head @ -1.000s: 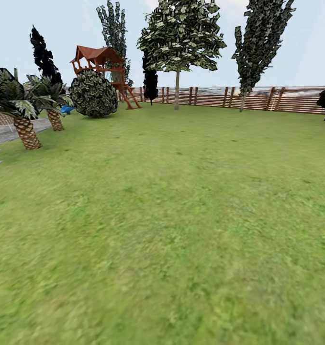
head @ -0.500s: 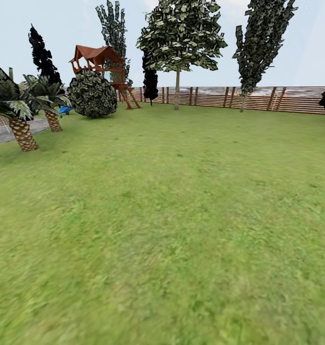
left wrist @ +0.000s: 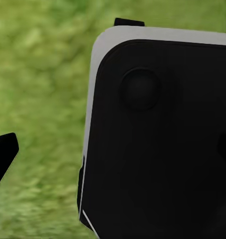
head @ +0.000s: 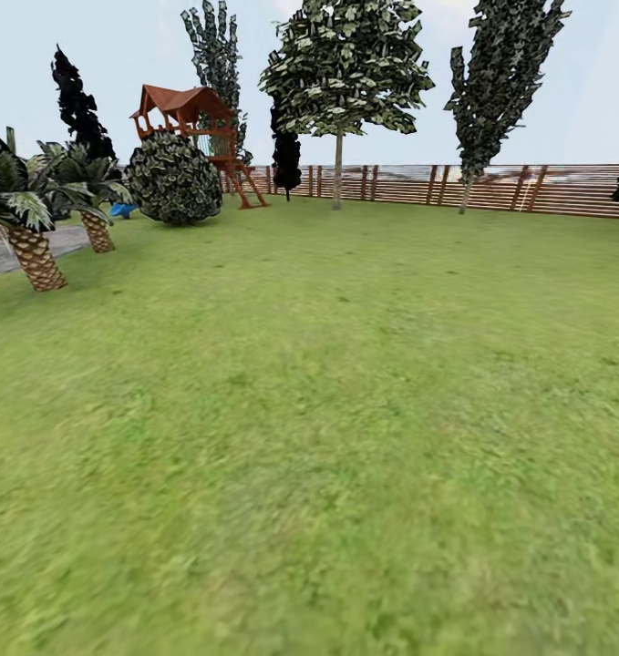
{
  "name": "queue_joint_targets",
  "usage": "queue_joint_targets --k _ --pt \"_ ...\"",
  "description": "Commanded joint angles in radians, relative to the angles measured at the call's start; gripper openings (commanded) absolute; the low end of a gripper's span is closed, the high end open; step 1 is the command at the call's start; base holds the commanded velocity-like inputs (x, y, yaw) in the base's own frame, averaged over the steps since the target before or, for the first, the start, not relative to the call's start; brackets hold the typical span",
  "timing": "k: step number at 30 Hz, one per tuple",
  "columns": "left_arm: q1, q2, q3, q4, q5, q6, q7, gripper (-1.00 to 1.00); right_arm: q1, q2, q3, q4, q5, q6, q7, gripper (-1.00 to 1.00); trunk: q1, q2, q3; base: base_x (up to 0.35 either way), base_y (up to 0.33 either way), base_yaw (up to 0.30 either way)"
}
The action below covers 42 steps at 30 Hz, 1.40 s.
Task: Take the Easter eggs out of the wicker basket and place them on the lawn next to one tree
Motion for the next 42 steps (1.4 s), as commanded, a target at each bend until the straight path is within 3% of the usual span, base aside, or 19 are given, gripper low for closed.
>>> queue_joint_targets --k 1,42 --pt "-0.001 0.0 0.005 0.001 0.001 -0.003 0.0 1.0 -0.001 0.0 0.0 0.001 0.009 -0.003 -0.001 1.0 0.001 0.0 -0.001 0.324 0.0 0.0" --pt "-0.001 0.0 0.005 0.001 0.001 -0.003 0.0 1.0 -0.001 0.001 0.001 0.002 0.009 -0.002 -0.001 1.0 0.001 0.0 -0.001 0.324 0.0 0.0"
